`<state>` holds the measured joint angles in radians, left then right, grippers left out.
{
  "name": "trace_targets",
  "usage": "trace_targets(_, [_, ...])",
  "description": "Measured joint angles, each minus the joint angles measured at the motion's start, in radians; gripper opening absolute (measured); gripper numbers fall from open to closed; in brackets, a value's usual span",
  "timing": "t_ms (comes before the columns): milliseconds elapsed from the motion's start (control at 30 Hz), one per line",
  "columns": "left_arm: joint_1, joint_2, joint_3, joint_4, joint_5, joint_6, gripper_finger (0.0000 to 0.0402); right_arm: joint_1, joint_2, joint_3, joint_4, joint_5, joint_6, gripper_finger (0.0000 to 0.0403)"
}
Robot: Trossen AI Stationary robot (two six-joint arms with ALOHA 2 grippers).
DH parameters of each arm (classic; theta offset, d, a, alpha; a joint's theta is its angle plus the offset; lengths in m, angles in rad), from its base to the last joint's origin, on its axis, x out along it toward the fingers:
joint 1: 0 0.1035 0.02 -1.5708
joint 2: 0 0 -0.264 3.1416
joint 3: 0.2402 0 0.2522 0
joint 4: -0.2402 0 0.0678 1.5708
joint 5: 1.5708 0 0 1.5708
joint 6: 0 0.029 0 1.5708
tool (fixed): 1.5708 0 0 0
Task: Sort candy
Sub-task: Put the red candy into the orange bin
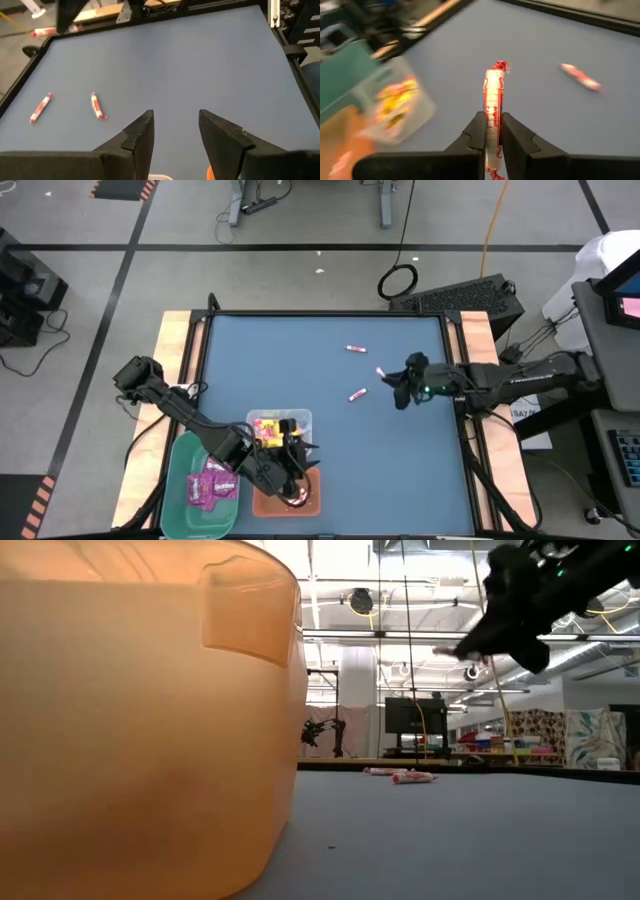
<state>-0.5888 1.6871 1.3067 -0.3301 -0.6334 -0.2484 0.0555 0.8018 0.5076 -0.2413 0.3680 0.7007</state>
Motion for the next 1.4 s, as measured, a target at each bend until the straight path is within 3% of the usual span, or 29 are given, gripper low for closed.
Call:
trace_targets(200, [-0.001,0.0,0.0,0.017,0.0,0.02,0.0162,0.204,0.024,0.0,0.143,0.045,-0.057,0.0028])
trace_targets(367, [-0.001,0.0,0.0,0.016,0.0,0.02,0.0162,0.4,0.066,0.0,0.28,0.191,-0.146,0.0029])
trace_targets(533, [-0.001,0.0,0.0,0.016,0.0,0.02,0.0162,0.581,0.156,0.0,0.476,0.402,-0.275,0.0029])
trace_targets(667, [-0.001,0.0,0.0,0.016,0.0,0.019,0.0162,0.669,0.266,0.001,0.645,0.473,-0.393,0.0029])
trace_targets(1067, [-0.001,0.0,0.0,0.034,0.0,0.018,0.0162,0.727,0.612,0.002,1.184,0.471,-0.661,0.0029])
trace_targets(1400, [0.0,0.0,0.0,0.034,0.029,-0.007,0.0162,0.726,0.751,0.002,1.448,0.462,-0.79,0.0029])
